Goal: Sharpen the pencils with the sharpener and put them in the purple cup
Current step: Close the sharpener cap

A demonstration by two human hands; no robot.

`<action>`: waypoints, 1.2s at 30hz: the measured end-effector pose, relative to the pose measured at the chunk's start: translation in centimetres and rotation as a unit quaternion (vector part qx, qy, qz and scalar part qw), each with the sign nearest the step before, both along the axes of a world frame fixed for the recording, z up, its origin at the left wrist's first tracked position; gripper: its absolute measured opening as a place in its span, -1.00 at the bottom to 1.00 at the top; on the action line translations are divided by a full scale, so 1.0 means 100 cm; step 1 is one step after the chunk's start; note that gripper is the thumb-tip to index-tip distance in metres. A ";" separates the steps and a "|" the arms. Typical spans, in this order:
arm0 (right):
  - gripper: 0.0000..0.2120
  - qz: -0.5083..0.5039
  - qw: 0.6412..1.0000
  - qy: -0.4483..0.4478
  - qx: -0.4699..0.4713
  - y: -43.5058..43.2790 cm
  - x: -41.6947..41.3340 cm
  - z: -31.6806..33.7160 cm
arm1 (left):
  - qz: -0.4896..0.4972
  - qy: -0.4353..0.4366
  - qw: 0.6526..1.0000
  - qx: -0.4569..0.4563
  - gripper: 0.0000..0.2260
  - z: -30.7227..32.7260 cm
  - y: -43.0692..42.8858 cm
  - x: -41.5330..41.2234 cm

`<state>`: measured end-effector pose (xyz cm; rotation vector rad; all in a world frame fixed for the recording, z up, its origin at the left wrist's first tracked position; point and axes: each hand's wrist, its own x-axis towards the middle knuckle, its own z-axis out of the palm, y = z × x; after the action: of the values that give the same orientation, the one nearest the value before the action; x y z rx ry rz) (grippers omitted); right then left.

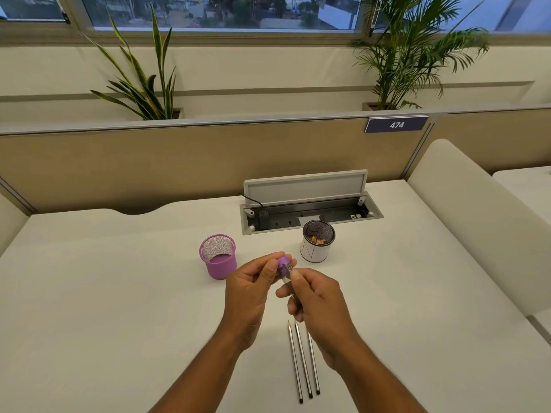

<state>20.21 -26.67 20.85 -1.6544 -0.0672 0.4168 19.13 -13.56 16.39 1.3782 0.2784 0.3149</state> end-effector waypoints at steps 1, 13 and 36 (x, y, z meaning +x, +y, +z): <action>-0.73 -0.003 1.000 -0.001 0.001 0.000 0.000 -0.001 | -0.001 -0.003 1.000 0.024 -0.76 -0.001 0.001 0.000; -0.75 -0.016 0.999 -0.001 -0.043 0.000 0.006 -0.009 | -0.122 -0.027 0.923 0.363 -0.25 -0.024 0.020 0.000; -0.83 0.069 0.950 -0.031 -0.304 0.042 -0.034 -0.114 | -0.118 0.110 0.846 0.508 -0.26 -0.129 0.061 -0.068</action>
<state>16.81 -22.51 9.43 -2.2809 -0.1089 0.5248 12.33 -7.42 3.50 2.4893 0.1125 0.0750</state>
